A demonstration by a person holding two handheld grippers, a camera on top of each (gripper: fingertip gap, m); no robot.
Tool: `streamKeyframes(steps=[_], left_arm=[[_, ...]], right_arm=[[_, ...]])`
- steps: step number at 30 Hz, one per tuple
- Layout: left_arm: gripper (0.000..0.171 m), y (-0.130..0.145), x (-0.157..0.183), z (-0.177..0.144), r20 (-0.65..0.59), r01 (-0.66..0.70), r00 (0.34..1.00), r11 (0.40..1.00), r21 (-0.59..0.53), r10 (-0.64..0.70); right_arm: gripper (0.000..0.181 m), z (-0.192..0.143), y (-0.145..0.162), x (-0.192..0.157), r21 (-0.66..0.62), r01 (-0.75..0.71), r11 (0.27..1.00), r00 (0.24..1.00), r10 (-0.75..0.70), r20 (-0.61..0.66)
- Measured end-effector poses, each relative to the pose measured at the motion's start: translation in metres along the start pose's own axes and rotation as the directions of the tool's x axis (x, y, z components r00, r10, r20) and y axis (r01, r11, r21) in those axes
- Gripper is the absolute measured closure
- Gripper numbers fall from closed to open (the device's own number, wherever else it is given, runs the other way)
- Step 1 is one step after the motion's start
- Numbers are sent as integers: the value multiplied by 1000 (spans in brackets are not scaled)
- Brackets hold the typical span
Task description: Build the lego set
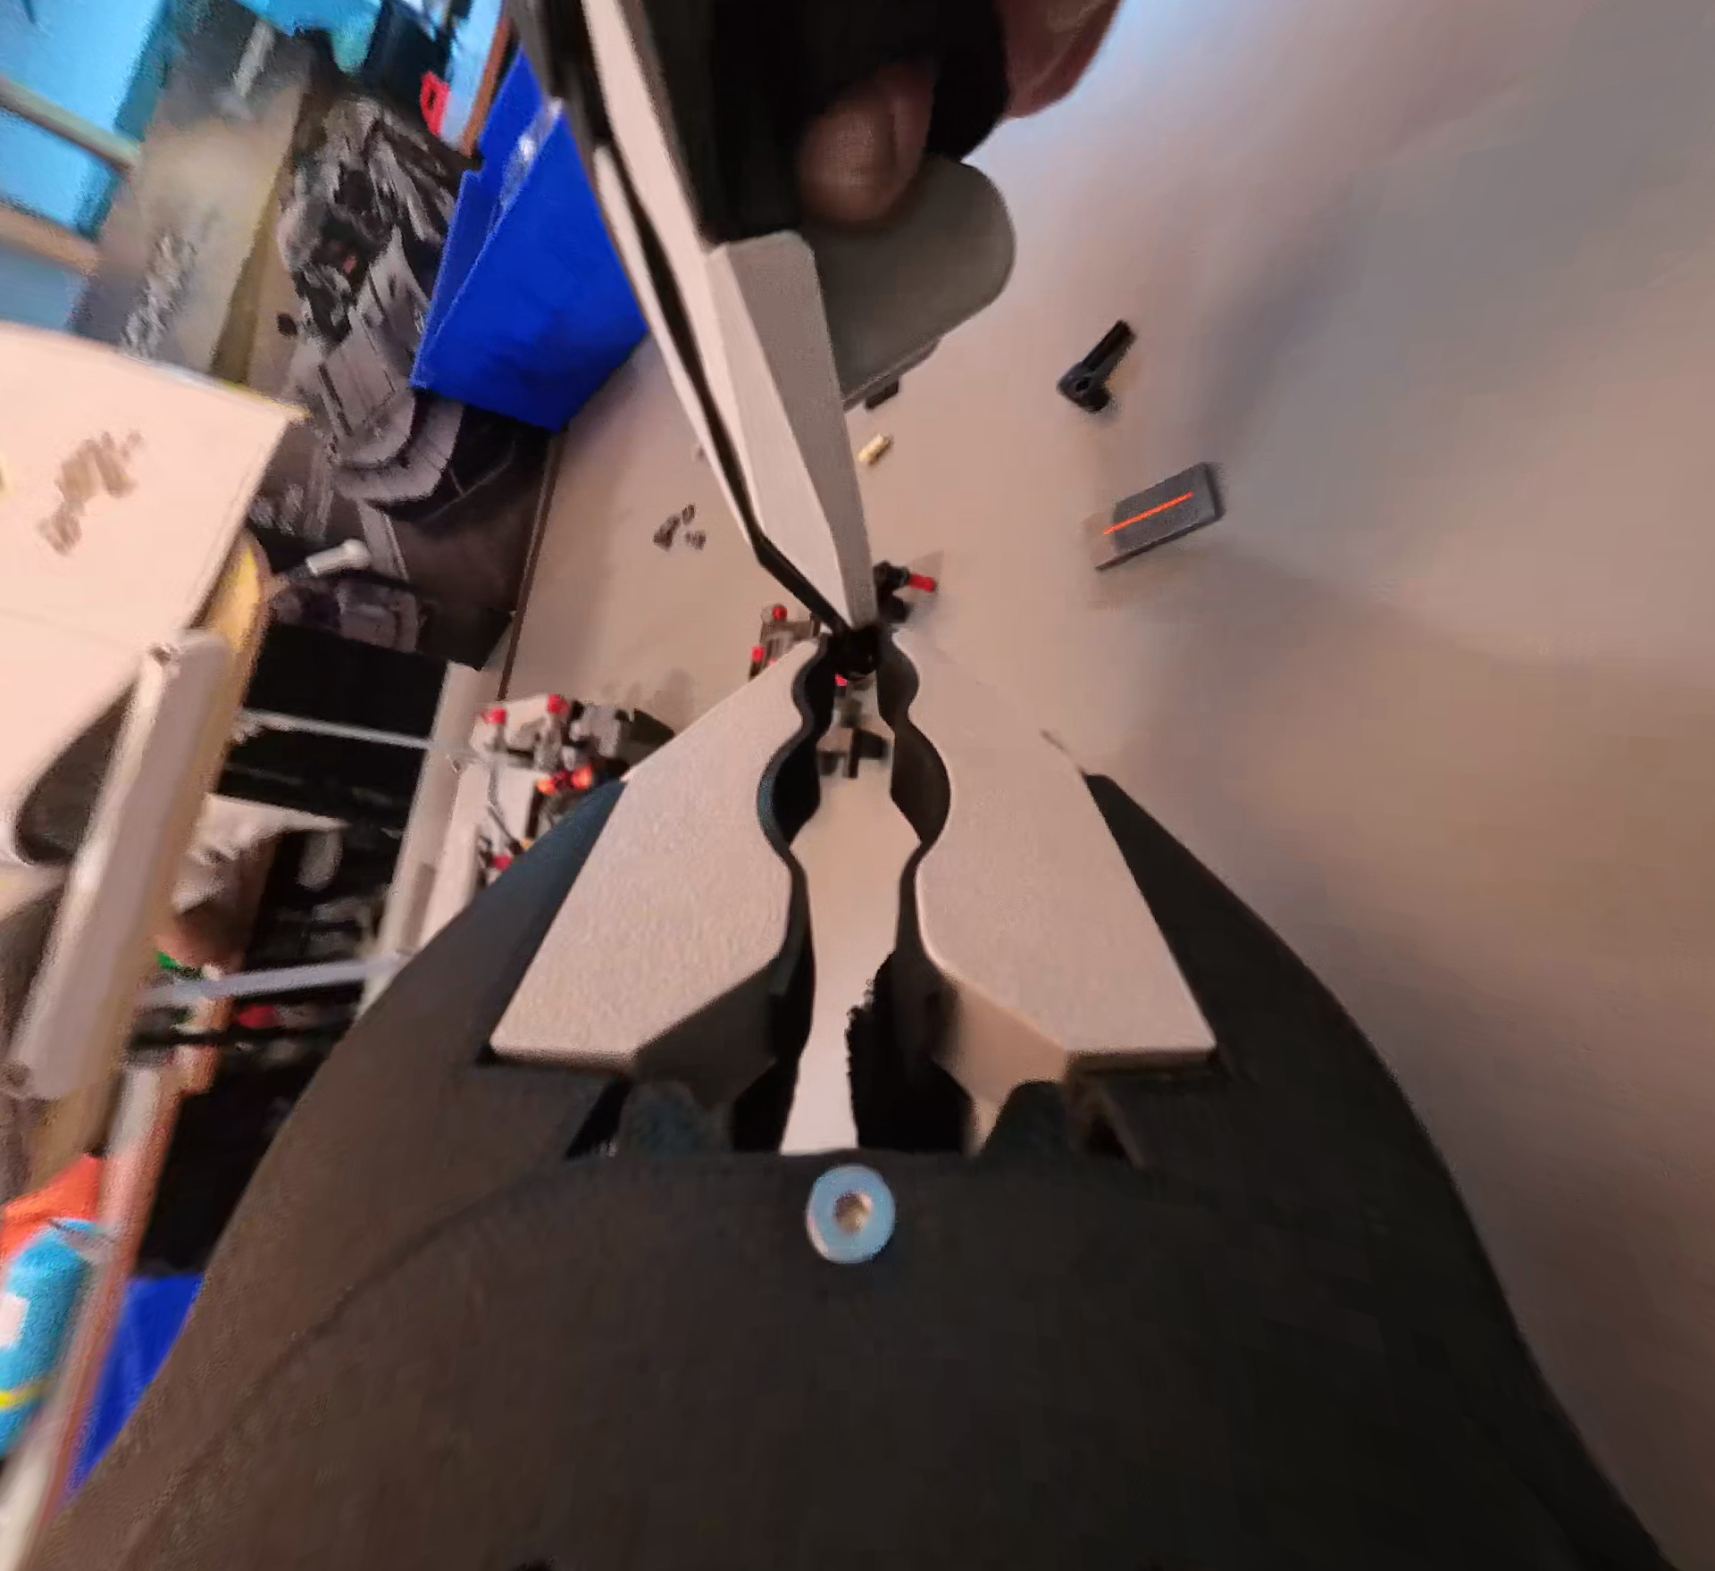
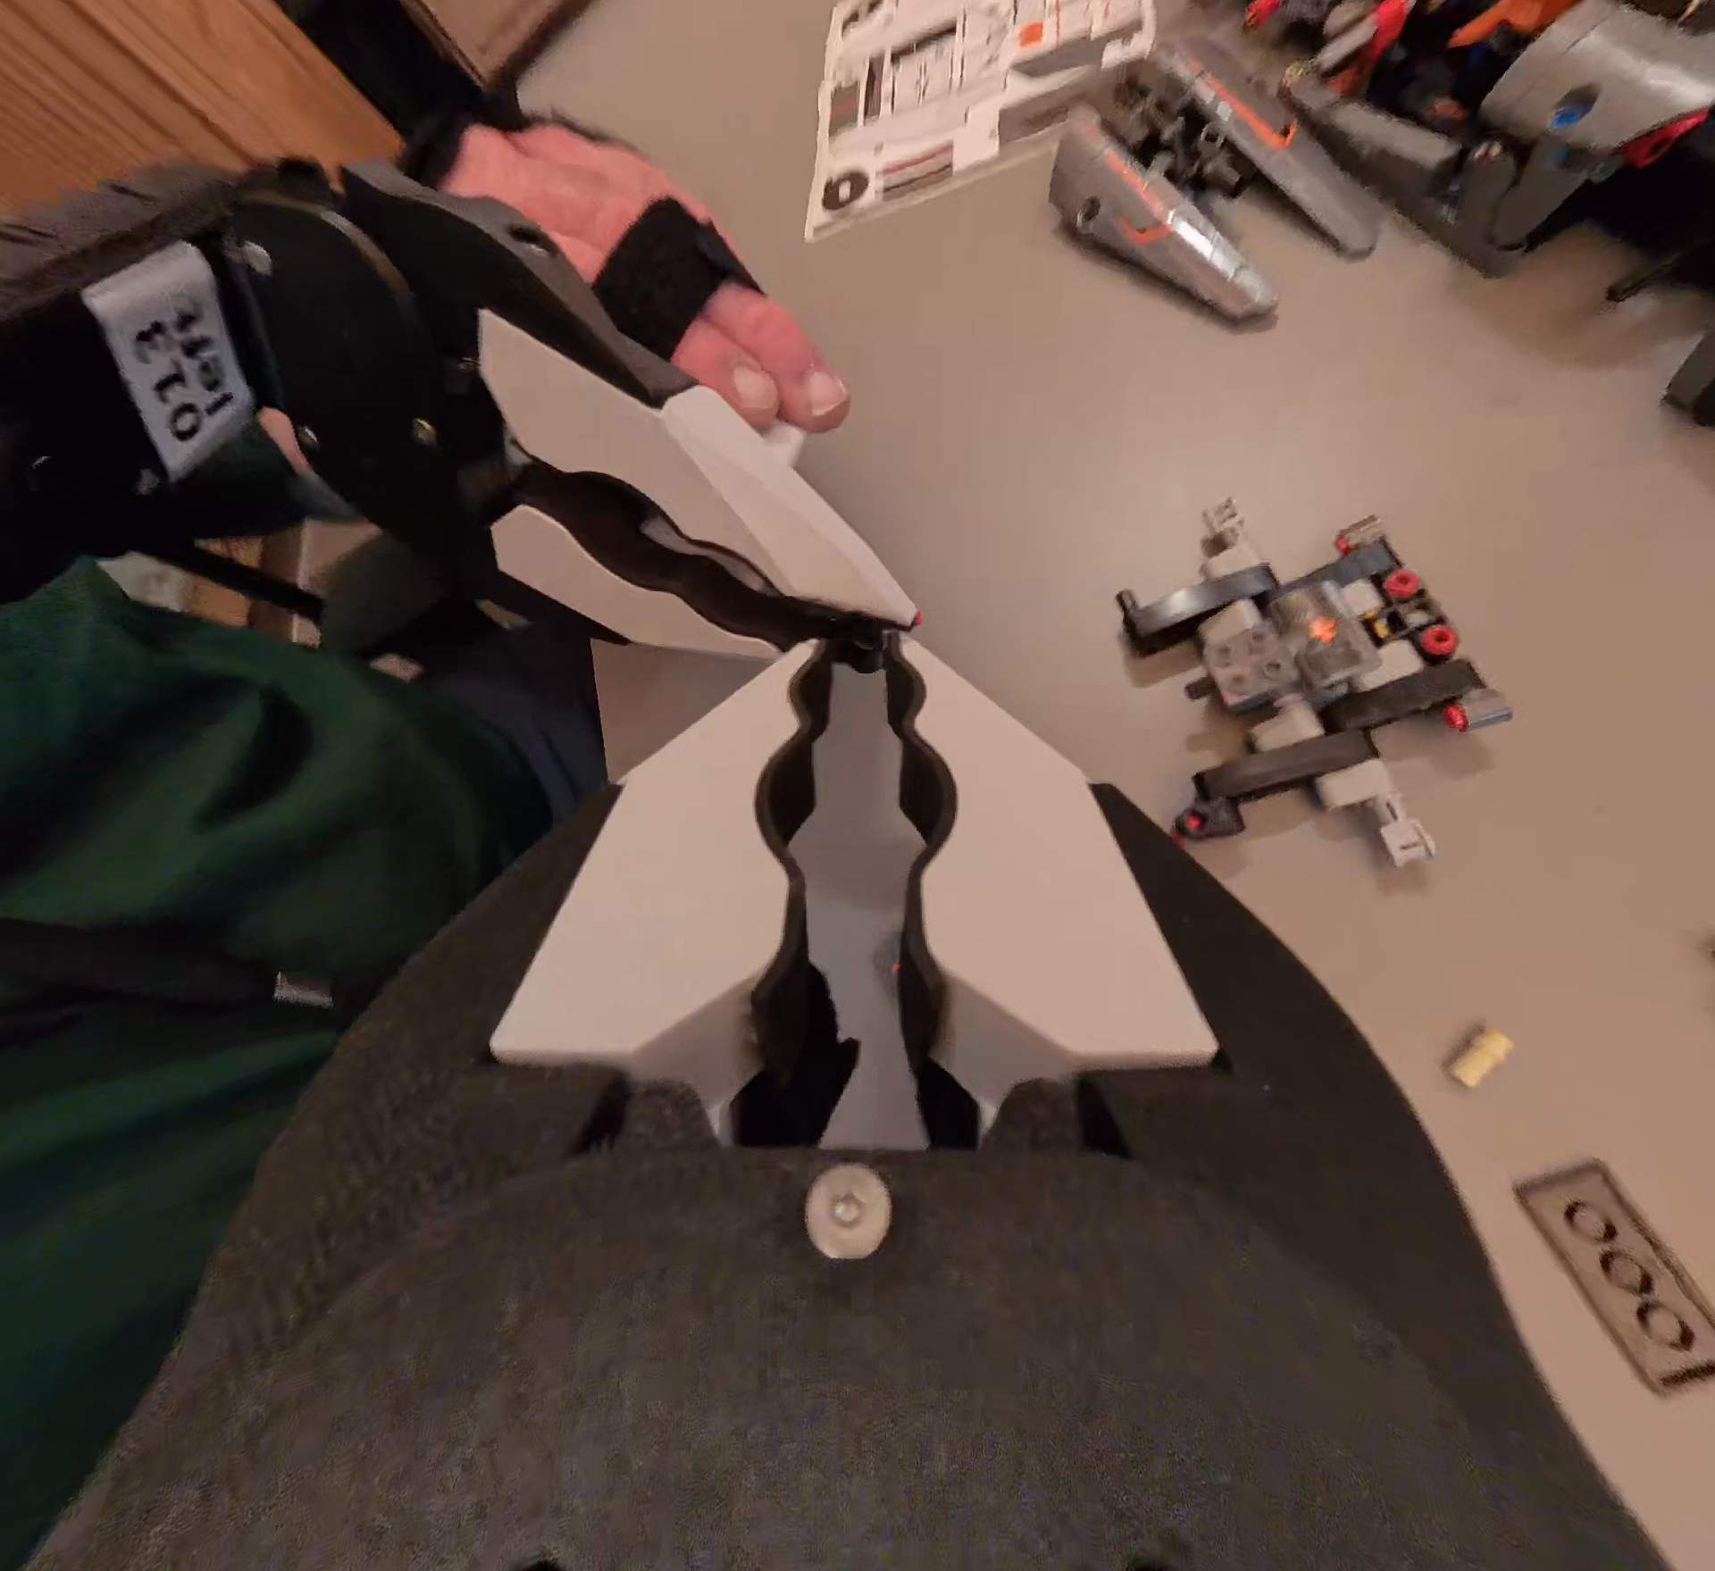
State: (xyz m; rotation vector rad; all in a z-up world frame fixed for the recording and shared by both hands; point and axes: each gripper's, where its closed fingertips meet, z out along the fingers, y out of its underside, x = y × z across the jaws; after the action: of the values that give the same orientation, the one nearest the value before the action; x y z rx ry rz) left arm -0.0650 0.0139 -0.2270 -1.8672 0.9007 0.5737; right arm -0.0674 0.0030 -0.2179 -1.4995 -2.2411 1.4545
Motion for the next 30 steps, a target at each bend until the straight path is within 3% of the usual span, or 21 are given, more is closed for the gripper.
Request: streamKeyframes(steps=[3,6,8,10,12,15,17,23,30], left_arm=[[165,16,-11,0,6,180,984,984,-11,-180],[165,35,-15,3,-28,382,923,923,-46,-384],[165,47,-11,8,-55,456,885,885,-98,-462],[165,54,-6,12,-67,515,849,848,-121,-525],[165,61,-4,15,-55,543,831,828,-143,-554],[165,66,-4,17,-47,583,802,798,-155,-595],[165,69,-2,19,-48,597,789,783,-174,-612],[165,75,-4,23,-46,647,746,739,-185,-665],[165,78,-5,28,-58,670,719,713,-206,-693]], right_arm=[[159,-4,-10,14,46,37,998,998,-34,-56],[151,-8,-3,49,-60,192,980,954,-200,-222],[138,-4,0,68,-137,270,953,918,-298,-262],[136,1,2,84,-241,366,899,852,-428,-302],[141,9,2,91,-324,448,833,792,-538,-289],[134,26,-2,78,-326,548,770,762,-620,-184],[129,34,3,82,-370,541,755,769,-622,-145],[142,46,14,96,-445,507,738,805,-590,-63],[142,49,12,97,-432,438,788,864,-502,-39]])
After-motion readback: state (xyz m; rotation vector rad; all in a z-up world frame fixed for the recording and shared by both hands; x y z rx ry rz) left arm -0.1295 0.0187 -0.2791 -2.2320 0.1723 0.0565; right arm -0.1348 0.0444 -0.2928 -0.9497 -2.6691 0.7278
